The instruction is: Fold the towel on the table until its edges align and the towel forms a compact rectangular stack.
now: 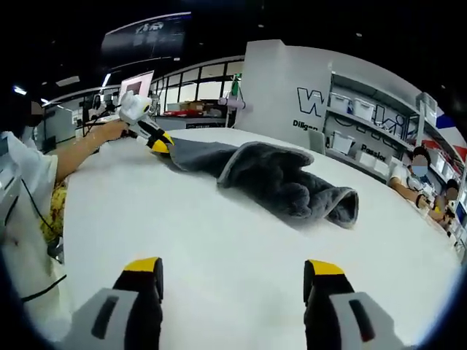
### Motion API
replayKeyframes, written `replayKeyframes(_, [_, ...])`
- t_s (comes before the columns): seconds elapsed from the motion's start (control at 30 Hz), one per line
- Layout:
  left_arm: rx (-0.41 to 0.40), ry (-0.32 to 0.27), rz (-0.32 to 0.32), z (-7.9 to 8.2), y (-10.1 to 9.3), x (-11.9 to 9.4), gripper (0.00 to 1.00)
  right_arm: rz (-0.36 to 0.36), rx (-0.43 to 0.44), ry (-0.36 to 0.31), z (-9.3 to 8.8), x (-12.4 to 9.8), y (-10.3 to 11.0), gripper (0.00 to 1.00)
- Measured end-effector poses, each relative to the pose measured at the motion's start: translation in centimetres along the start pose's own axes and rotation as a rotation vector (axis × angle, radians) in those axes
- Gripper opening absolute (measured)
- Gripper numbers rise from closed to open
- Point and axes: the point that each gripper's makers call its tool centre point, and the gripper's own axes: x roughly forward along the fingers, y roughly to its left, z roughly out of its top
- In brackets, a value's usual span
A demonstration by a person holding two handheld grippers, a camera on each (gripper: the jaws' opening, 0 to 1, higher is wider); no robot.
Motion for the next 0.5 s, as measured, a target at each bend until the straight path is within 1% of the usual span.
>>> replayKeyframes(0.07, [-0.01, -0.019, 0.014, 0.3, 0.3, 0.0, 0.1, 0.0, 0.002, 0.0, -0.1, 0.0, 0.0, 0.82])
replayKeyframes(0.13, [-0.039, -0.054, 0.02, 0.9, 0.6, -0.1, 0.08, 0.0, 0.006, 0.001, -0.2, 0.0, -0.1, 0.81])
replayKeyframes(0.17, [-0.063, -0.082, 0.023, 1.4, 0.7, -0.2, 0.07, 0.0, 0.007, 0.002, -0.2, 0.0, -0.1, 0.81])
replayKeyframes(0.2, [-0.075, -0.094, 0.023, 1.7, 0.8, -0.3, 0.07, 0.0, 0.008, 0.002, -0.2, 0.0, -0.1, 0.81])
replayKeyframes(0.27, [-0.118, -0.15, 0.035, 2.9, 1.5, -0.9, 0.07, 0.0, 0.01, 0.003, -0.3, 0.0, -0.2, 0.81])
replayKeyframes(0.33, [-0.149, -0.18, 0.046, 3.6, 1.9, -1.4, 0.07, 0.0, 0.012, 0.002, -0.3, 0.1, -0.2, 0.81])
replayKeyframes(0.37, [-0.181, -0.214, 0.052, 4.3, 2.2, -1.7, 0.06, 0.001, 0.012, 0.002, -0.3, 0.1, -0.2, 0.81])
replayKeyframes(0.5, [-0.266, -0.285, 0.026, 5.9, 2.2, -2.3, 0.06, 0.01, 0.01, 0.003, -0.3, 0.3, 0.2, 0.81])
